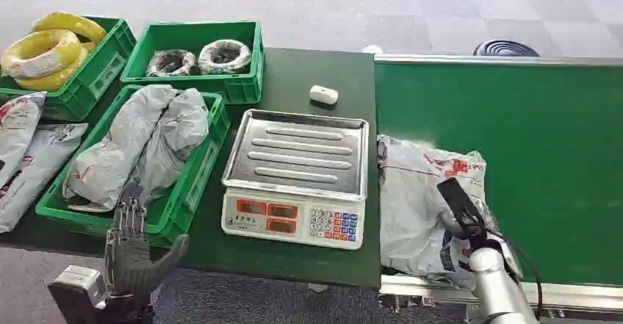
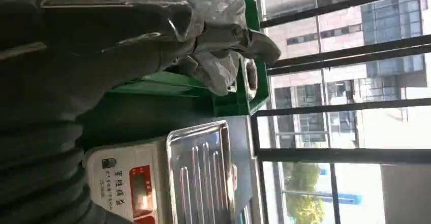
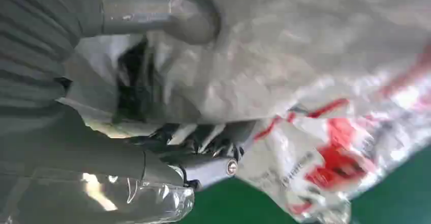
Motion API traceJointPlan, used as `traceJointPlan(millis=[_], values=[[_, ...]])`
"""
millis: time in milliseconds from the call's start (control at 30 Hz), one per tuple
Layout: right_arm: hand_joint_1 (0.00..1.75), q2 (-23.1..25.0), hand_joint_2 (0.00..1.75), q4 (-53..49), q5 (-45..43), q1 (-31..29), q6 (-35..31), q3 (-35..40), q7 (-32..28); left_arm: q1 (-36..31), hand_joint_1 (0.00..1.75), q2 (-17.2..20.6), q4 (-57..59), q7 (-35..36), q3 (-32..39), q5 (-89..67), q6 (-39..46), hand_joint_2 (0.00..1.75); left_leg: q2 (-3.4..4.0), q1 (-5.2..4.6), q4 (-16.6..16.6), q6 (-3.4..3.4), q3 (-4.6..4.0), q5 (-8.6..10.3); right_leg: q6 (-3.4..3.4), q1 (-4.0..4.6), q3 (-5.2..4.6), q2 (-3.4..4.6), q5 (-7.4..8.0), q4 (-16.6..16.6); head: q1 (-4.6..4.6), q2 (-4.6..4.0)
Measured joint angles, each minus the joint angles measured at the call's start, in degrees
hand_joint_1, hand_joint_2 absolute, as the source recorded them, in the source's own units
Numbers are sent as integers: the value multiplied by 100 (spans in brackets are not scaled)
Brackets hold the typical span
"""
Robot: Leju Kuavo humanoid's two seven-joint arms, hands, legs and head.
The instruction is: Moved the parcel from conveyor to table for the left to box.
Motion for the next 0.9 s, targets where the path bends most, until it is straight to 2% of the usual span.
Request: traceJointPlan(millis=[167,533,567,667,767,833,900], values=[[175,157,175,-1176,-1016,202,-400,-107,-723,70,0,-7,-35,-92,0,13,81,175,-16,3,0,-1,-8,0,0,2,-11,-1,-1,1,0,0],[173,223,175,-3453,-2132,546,-1525,-229,-1695,47,0,26,5,-295,-88,39,260,175,-14,1,0,-1,-20,-1,-2,1,-22,-1,-3,1,0,0],[2,219,175,-3639,-2143,542,-1575,-229,-1701,39,0,33,13,-310,-111,31,273,175,-13,1,0,-1,-20,-1,-2,1,-21,-1,-3,1,0,0],[0,135,175,-3942,-1606,473,-1318,-166,-1035,23,0,52,15,-337,-160,13,304,175,-12,1,0,-1,-19,0,-2,1,-19,-1,-2,1,0,0],[0,-26,175,-3855,-595,286,-483,13,330,15,0,66,15,-324,-177,-4,278,175,-11,2,-1,-1,-17,0,-2,2,-16,-1,-2,1,0,0],[0,-120,175,-3384,-44,52,240,163,921,-17,0,72,24,-239,-186,-11,201,175,-11,3,0,-1,-10,1,-2,2,-13,0,-2,1,0,0],[0,-212,175,-2776,330,-100,563,315,1066,-103,0,77,64,-197,-212,-11,137,175,-27,3,0,2,-13,3,-2,2,-6,-20,-2,1,2,0]])
